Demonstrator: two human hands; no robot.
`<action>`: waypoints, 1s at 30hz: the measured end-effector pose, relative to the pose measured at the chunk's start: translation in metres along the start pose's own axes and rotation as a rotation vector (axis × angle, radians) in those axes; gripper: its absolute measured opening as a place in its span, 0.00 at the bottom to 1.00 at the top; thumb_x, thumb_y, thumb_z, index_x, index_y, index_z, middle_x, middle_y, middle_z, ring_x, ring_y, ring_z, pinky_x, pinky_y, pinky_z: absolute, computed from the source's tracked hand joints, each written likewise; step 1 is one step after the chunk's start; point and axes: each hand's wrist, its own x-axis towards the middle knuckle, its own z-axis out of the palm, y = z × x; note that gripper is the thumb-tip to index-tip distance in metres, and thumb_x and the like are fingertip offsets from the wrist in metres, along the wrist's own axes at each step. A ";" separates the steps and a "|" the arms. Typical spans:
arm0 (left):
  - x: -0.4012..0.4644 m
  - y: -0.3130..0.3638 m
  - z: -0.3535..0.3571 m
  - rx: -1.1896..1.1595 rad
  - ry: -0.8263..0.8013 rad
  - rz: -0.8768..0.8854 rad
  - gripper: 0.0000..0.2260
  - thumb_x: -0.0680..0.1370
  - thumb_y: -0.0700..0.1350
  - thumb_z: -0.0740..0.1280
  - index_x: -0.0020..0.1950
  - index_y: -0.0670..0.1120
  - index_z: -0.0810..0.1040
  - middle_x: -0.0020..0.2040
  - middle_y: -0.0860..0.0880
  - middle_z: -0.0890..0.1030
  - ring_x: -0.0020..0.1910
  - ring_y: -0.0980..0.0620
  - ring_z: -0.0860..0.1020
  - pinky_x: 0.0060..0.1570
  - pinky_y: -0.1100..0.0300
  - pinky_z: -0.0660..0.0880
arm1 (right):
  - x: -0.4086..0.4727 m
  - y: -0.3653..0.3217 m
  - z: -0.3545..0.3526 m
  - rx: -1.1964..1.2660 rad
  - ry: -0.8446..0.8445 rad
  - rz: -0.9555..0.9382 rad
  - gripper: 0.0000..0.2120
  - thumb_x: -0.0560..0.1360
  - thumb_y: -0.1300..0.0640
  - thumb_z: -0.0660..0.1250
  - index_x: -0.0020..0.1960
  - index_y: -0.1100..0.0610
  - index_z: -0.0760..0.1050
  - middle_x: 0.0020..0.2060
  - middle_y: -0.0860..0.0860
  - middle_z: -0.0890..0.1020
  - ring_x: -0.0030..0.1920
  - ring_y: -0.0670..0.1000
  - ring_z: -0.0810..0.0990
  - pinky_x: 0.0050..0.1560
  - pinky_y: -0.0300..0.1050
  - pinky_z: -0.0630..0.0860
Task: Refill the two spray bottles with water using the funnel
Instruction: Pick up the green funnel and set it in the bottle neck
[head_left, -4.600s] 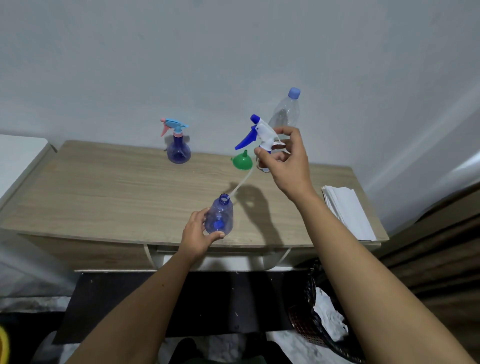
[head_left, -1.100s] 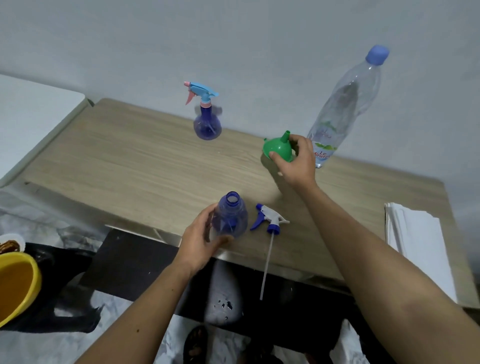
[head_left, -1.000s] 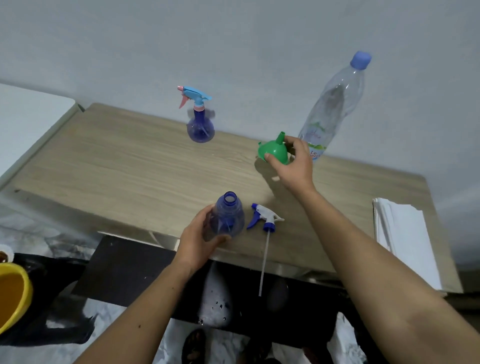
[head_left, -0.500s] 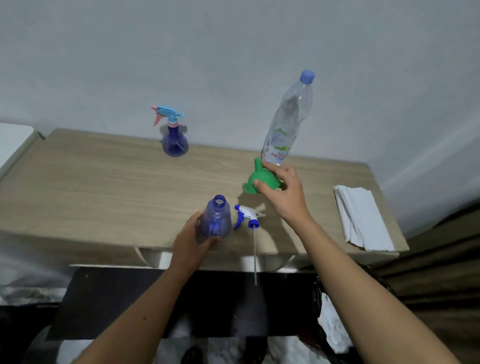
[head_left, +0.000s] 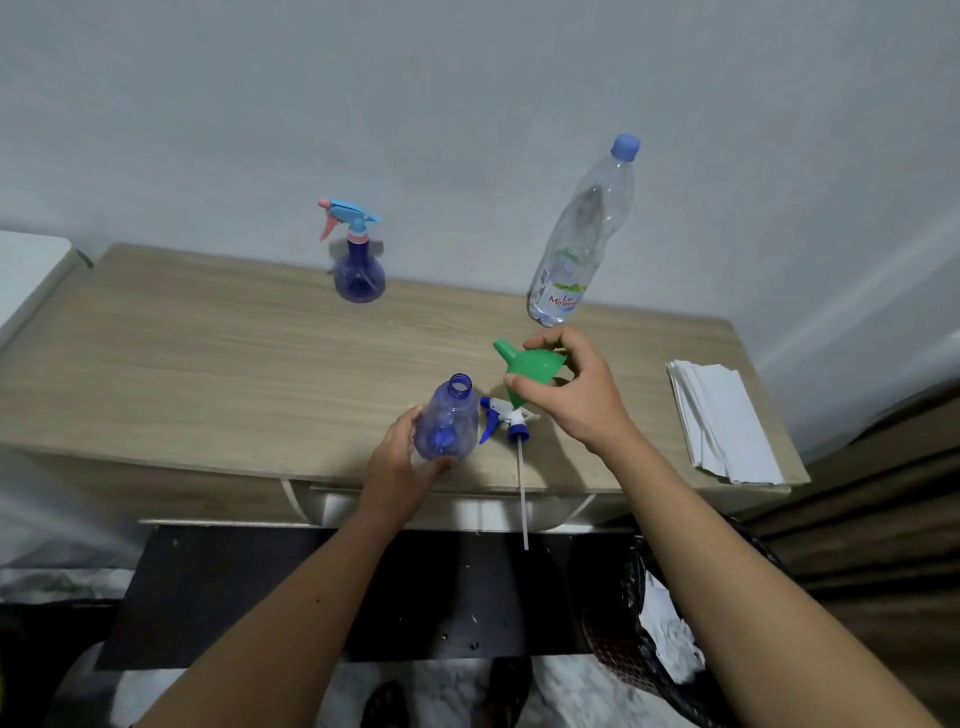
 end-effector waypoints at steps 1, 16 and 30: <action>0.000 0.000 0.000 0.000 0.000 0.000 0.38 0.65 0.59 0.80 0.73 0.57 0.73 0.65 0.58 0.82 0.63 0.54 0.82 0.64 0.44 0.79 | -0.001 -0.003 0.000 -0.009 -0.011 -0.017 0.16 0.66 0.52 0.82 0.51 0.46 0.81 0.54 0.46 0.80 0.54 0.46 0.79 0.55 0.51 0.79; 0.000 0.002 0.002 0.053 -0.013 -0.021 0.43 0.63 0.66 0.76 0.76 0.55 0.70 0.69 0.55 0.80 0.66 0.51 0.80 0.67 0.43 0.78 | 0.000 -0.036 0.014 -0.073 -0.074 -0.081 0.29 0.63 0.43 0.85 0.61 0.41 0.80 0.56 0.44 0.79 0.58 0.42 0.78 0.62 0.47 0.78; 0.001 -0.006 0.003 0.032 0.004 -0.002 0.42 0.62 0.61 0.78 0.75 0.55 0.72 0.67 0.56 0.81 0.65 0.51 0.81 0.64 0.44 0.78 | 0.009 -0.040 0.032 -0.177 -0.159 -0.251 0.35 0.59 0.43 0.87 0.62 0.50 0.81 0.58 0.47 0.80 0.60 0.44 0.78 0.62 0.37 0.73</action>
